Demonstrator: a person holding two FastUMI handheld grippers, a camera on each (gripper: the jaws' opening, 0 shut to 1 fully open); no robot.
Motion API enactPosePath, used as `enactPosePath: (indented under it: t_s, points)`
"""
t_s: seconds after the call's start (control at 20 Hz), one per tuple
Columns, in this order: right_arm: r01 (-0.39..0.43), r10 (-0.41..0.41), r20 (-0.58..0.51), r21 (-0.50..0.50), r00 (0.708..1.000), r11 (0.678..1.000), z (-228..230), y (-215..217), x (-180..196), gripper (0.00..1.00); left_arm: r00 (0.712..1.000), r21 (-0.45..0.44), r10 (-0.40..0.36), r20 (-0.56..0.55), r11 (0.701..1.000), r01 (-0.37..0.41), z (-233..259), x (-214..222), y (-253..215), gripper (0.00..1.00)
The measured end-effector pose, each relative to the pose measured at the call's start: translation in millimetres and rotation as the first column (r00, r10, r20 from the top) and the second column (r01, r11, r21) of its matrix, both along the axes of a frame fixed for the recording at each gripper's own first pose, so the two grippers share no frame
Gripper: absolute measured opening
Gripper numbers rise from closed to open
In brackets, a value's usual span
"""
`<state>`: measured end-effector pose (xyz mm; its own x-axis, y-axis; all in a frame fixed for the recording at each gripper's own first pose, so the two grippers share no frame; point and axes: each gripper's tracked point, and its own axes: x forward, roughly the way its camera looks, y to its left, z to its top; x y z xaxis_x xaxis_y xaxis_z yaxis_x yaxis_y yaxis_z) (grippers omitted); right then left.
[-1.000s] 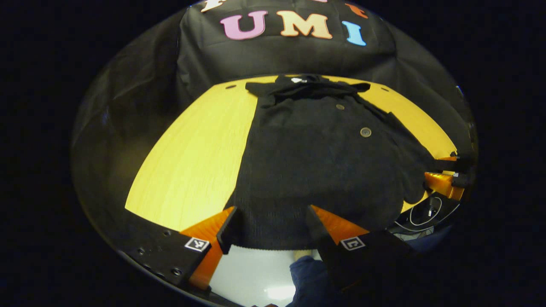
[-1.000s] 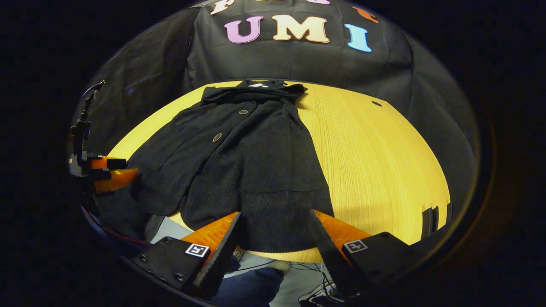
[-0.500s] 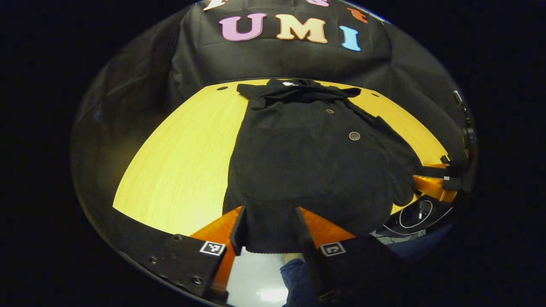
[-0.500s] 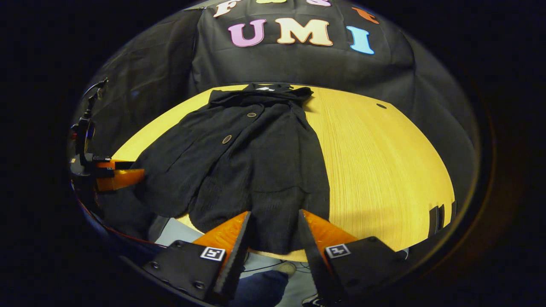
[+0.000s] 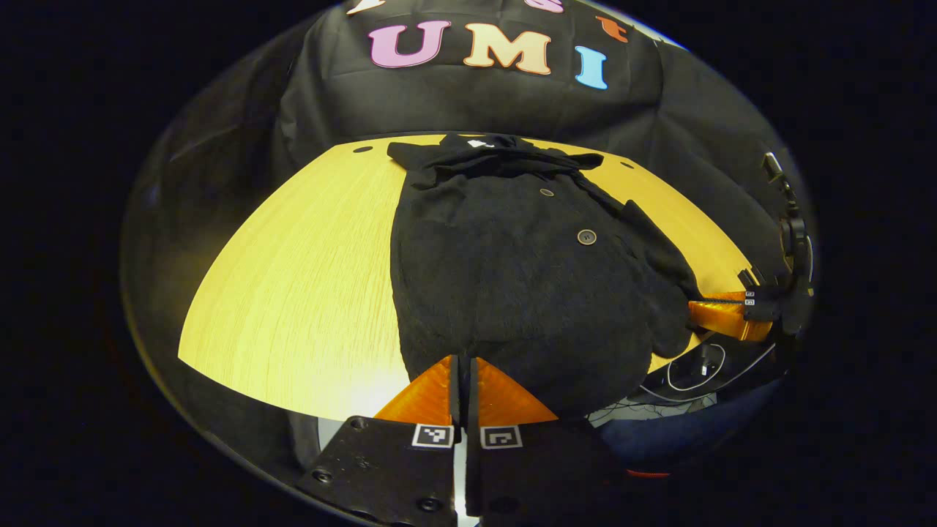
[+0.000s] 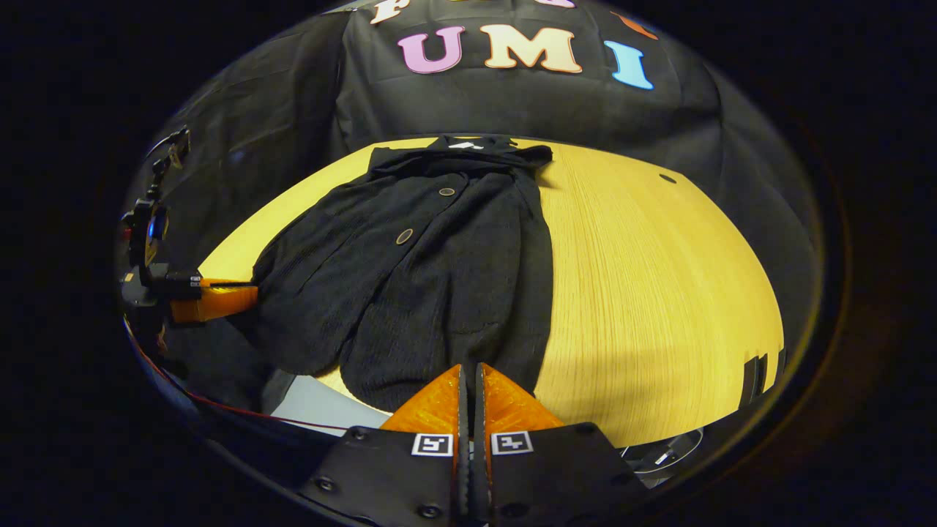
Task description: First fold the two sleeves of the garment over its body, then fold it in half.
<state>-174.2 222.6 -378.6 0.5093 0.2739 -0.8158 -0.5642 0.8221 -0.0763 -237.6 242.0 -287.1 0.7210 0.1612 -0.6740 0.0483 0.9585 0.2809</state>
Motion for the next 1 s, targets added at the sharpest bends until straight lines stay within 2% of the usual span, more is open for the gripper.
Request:
enactPosePath:
  t_s: [0.25,0.4,0.6,0.8,1.0]
  points:
    - [0.034,-0.033,0.015,-0.014,0.999,0.999,11.0,2.7,3.3,0.02,1.000,-0.023,-0.018,-0.020,1.000,0.018,5.4,1.4,-2.6,0.00]
    - [0.096,-0.100,0.060,0.053,0.993,0.994,40.4,13.3,16.6,0.02,0.999,-0.056,-0.046,0.004,0.997,0.046,22.9,12.0,-7.7,0.00]
    - [0.152,-0.166,0.142,0.104,0.976,0.983,74.9,31.1,36.4,0.02,0.990,-0.083,-0.129,0.059,0.988,0.133,56.7,43.2,-17.7,0.00]
    - [0.143,-0.164,0.218,0.108,0.962,0.984,100.6,53.9,54.8,0.02,0.976,-0.101,-0.166,0.143,0.978,0.182,104.3,76.1,-21.9,0.00]
    - [0.119,-0.150,0.284,0.124,0.947,0.985,130.6,77.6,79.8,0.02,0.961,-0.121,-0.149,0.231,0.976,0.180,144.3,111.6,-21.4,0.00]
